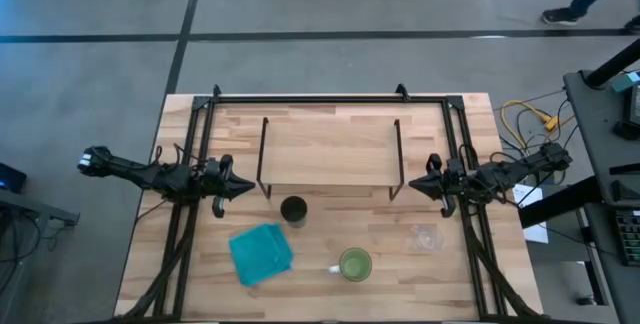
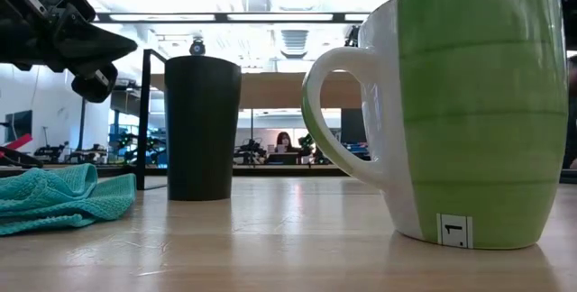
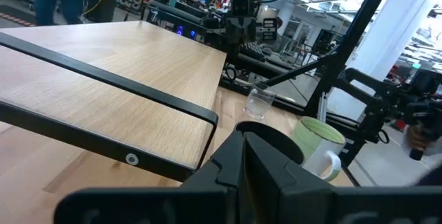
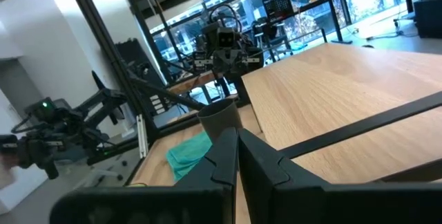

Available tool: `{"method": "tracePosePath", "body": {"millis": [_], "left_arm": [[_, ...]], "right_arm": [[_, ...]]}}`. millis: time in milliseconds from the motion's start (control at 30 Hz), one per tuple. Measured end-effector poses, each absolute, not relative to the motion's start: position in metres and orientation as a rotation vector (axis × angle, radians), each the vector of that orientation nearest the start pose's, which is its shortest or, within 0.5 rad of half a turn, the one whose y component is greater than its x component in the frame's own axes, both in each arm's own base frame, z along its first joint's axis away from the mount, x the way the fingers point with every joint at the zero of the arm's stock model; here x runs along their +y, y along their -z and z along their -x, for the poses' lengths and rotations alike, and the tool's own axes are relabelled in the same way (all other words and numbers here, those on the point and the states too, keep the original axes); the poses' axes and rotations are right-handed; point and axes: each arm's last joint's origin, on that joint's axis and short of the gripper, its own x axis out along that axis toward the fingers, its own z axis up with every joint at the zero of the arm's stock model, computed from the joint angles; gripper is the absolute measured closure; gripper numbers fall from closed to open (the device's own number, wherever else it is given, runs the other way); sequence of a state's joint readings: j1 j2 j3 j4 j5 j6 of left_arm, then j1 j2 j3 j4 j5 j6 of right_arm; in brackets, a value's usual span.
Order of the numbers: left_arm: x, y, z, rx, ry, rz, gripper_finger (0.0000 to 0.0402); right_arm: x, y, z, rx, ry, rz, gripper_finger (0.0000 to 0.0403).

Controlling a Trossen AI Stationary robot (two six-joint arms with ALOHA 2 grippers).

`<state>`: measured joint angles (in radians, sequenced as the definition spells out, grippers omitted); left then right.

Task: Stack small to large cups/mugs on shelf
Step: Put the black cup on the shelf

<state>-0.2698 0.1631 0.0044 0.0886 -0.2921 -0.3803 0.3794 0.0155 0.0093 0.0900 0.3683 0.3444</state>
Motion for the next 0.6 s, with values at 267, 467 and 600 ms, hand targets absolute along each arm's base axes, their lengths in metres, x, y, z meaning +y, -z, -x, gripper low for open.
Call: {"method": "tracePosePath", "body": {"millis": [267,467,600], "left_arm": [[-0.0186,-0.1577,-0.1047,0.081,-0.095,0.239,0.0402],[-0.0183,-0.1580,-0.1046,0.078,-0.102,0.220,0.0402],[-0.0173,-0.1591,-0.1047,0.058,-0.139,0.293,0.0402]], "right_arm": [[0.0258,-0.1737,-0.0929,-0.072,-0.025,-0.377,0.0394],[0.0253,-0.1737,-0.0929,-0.075,-0.007,-0.371,0.0394],[0.0248,-0.1739,-0.0929,-0.081,0.008,-0.441,0.0394]]}}
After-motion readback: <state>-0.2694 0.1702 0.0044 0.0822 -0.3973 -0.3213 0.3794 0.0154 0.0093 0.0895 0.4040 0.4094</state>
